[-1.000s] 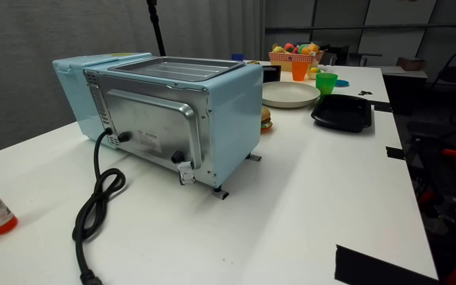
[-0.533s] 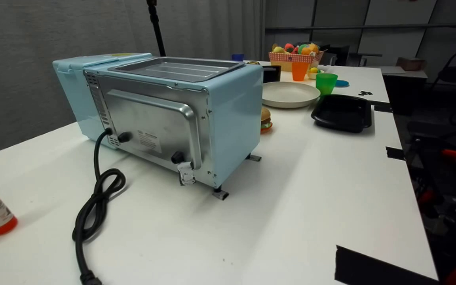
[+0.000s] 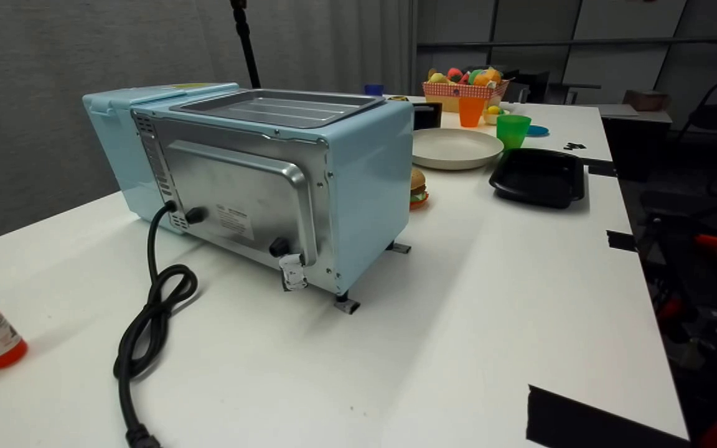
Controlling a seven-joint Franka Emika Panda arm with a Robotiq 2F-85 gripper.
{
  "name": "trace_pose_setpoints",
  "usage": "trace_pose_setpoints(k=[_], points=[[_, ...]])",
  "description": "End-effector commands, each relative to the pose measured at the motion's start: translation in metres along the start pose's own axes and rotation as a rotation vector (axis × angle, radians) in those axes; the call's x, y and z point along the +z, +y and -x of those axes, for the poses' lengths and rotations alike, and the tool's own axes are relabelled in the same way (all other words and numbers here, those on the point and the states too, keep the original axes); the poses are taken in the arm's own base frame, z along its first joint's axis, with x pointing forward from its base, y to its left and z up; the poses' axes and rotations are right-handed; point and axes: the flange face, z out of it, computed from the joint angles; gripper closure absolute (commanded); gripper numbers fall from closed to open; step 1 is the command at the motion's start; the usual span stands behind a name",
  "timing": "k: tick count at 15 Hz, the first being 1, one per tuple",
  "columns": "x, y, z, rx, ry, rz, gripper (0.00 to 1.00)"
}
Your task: Pick the green cup and pour the potato fries on the plate
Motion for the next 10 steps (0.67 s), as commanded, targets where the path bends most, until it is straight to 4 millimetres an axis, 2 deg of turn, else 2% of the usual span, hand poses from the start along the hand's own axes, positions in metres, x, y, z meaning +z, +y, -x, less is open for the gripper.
trace_pose_setpoints(k=[1, 6, 10], points=[[0.002, 0.000, -0.003, 0.001, -0.002, 0.008, 0.00], [0.020, 0.013, -0.023, 0.047, -0.023, 0.040, 0.00], [0.038, 0.040, -0.047, 0.095, -0.015, 0.065, 0.00]])
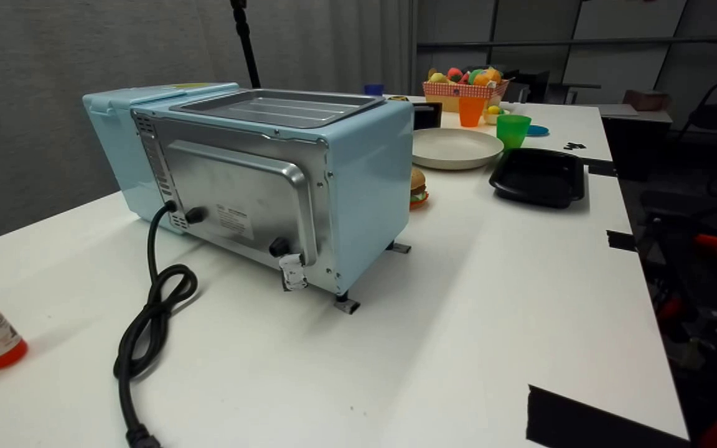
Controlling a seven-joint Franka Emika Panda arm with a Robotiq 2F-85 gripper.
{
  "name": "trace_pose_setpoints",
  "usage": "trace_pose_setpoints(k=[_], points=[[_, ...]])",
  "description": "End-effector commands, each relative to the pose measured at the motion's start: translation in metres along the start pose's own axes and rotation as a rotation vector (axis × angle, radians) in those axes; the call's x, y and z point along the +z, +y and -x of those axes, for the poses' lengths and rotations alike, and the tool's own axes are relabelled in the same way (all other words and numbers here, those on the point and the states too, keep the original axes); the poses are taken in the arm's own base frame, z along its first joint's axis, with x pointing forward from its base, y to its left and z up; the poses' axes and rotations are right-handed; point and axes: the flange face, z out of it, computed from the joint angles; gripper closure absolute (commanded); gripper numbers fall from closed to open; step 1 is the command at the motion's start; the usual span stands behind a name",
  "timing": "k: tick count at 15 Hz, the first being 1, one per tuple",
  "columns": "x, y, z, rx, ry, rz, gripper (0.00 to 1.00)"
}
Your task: Pick the green cup and pour the potato fries on the plate
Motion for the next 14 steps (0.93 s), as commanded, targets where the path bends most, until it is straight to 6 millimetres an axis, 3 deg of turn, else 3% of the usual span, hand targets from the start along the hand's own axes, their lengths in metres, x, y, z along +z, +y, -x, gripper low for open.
trace_pose_setpoints(k=[1, 14], points=[[0.012, 0.025, -0.029, 0.050, 0.007, 0.038, 0.00], [0.065, 0.091, -0.104, 0.106, 0.018, 0.118, 0.00]])
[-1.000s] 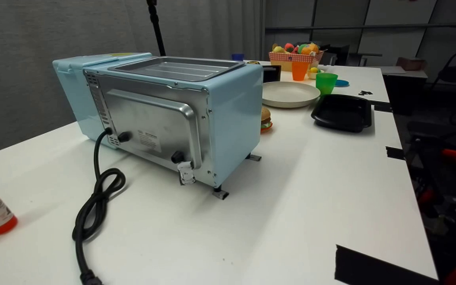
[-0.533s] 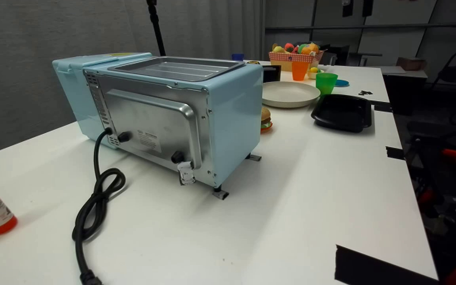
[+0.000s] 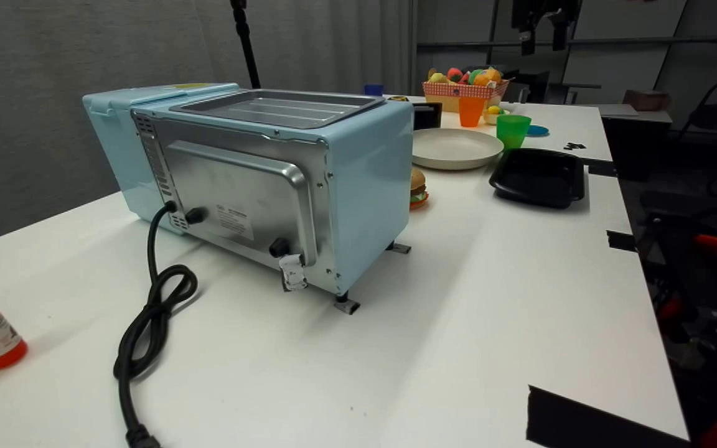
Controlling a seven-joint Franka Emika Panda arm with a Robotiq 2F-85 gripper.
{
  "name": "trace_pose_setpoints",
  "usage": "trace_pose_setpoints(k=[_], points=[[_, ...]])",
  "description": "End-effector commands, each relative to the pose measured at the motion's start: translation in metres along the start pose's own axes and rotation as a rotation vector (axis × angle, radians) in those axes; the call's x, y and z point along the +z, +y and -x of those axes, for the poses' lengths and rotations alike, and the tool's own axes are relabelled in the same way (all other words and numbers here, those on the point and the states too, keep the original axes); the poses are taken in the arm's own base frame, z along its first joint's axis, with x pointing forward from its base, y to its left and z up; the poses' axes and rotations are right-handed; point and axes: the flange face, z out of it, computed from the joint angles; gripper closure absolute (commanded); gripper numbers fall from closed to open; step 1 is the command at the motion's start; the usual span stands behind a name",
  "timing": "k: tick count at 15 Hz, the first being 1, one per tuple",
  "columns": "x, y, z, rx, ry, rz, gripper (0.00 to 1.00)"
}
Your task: Pick the green cup and pour the potato fries on the plate
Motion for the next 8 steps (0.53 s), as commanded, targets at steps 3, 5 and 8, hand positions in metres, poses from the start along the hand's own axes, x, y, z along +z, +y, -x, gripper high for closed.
trace_pose_setpoints(k=[3, 5, 8], points=[[0.012, 0.027, -0.040, -0.024, 0.059, 0.079, 0.00], [0.015, 0.036, -0.049, -0.022, 0.071, 0.097, 0.00], [0.015, 0.047, -0.056, 0.002, 0.081, 0.105, 0.00]])
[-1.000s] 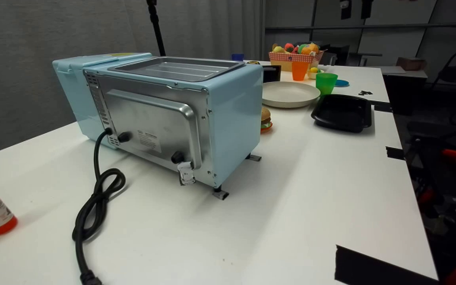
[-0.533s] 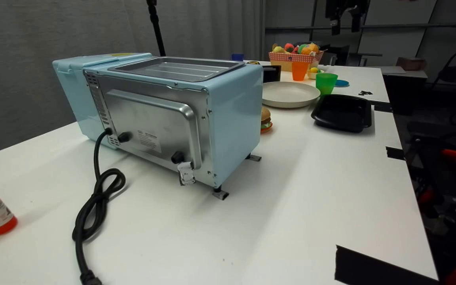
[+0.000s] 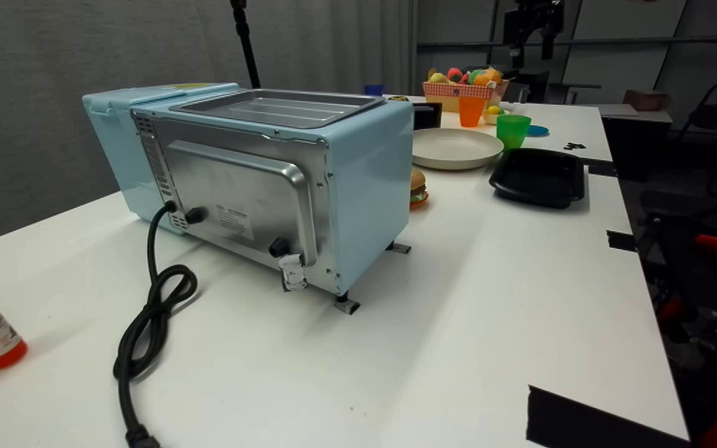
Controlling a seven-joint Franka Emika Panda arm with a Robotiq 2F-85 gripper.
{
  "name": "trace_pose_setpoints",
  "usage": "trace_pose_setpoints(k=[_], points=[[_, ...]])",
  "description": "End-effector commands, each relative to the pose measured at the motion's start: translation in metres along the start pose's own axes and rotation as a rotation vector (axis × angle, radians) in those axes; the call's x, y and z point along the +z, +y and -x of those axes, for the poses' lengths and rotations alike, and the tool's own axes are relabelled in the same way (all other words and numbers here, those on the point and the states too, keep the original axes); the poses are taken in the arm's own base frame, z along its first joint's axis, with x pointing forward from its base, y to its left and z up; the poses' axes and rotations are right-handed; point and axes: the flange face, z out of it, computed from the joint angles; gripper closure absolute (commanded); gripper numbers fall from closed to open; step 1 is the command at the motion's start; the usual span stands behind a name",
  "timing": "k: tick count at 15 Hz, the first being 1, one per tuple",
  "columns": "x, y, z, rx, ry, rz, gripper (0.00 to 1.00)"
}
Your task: Pick the green cup and pour the potato fries on the plate
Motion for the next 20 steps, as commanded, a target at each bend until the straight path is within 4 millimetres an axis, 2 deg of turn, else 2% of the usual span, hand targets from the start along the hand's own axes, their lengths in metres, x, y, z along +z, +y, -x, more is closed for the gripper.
trace_pose_setpoints(k=[1, 9, 12, 20], points=[[0.000, 0.004, -0.004, 0.006, 0.000, 0.003, 0.00], [0.000, 0.009, -0.009, 0.014, 0.004, 0.009, 0.00], [0.001, 0.002, -0.011, 0.007, -0.001, 0.001, 0.00], [0.028, -0.006, -0.038, 0.058, -0.019, -0.011, 0.00]])
